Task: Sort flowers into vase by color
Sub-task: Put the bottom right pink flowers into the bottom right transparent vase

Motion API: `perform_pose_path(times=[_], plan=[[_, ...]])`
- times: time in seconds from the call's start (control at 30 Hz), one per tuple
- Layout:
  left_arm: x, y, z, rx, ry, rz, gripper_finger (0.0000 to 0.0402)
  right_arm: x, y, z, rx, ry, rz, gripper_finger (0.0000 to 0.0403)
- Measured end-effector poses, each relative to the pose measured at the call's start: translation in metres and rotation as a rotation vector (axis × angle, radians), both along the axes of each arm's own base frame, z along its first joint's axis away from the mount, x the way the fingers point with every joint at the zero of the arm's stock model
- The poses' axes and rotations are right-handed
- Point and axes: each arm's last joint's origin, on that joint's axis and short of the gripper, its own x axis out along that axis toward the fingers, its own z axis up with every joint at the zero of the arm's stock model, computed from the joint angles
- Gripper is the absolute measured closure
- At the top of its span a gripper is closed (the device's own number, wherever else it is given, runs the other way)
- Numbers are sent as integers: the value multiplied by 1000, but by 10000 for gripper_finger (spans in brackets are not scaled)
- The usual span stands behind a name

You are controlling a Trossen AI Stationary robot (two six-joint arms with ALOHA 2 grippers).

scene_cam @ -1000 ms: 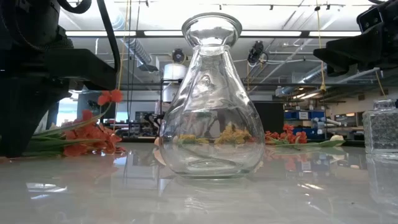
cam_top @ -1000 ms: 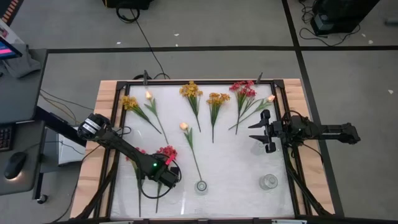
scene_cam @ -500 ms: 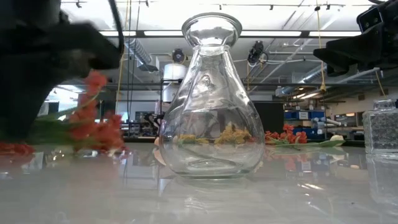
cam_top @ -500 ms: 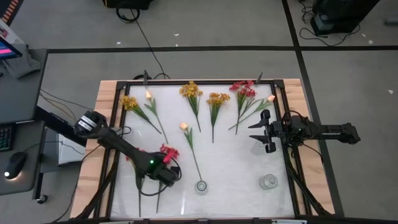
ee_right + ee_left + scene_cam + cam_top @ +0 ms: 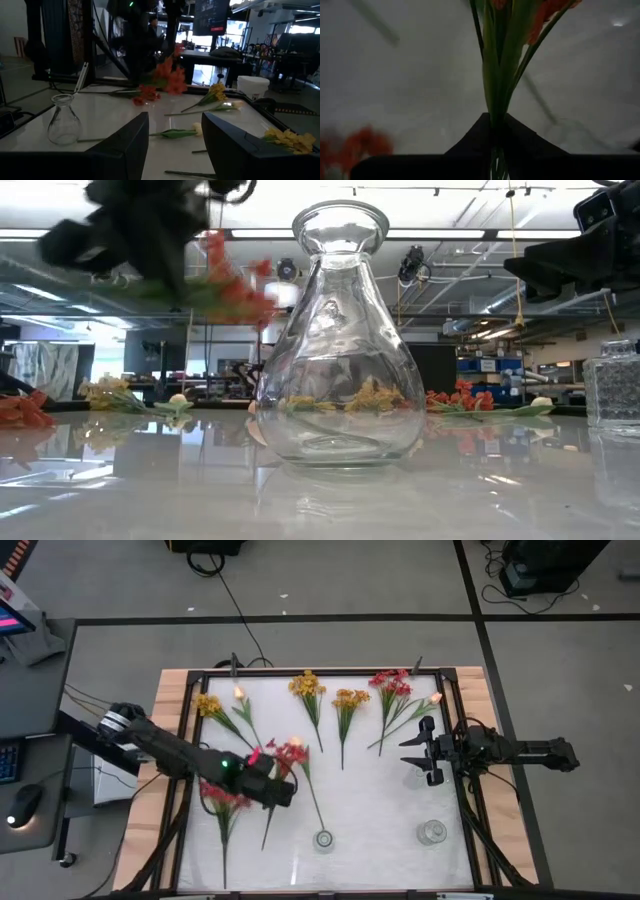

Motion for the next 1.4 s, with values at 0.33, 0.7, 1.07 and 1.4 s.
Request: perform_pose_path(times=[0.33,0.7,1.07,1.4], plan=[[-6,36,55,197,-317,-243,361,0,0,0,0,-3,1,210],[1,44,101,653,-673,-585,361,0,0,1,0,-8,0,210],[3,37,112,854,-834,-923,361,0,0,2,0,-21,0,210],[5,33,113,874,-888,-1017,361,0,0,2,-1,-22,0,210]])
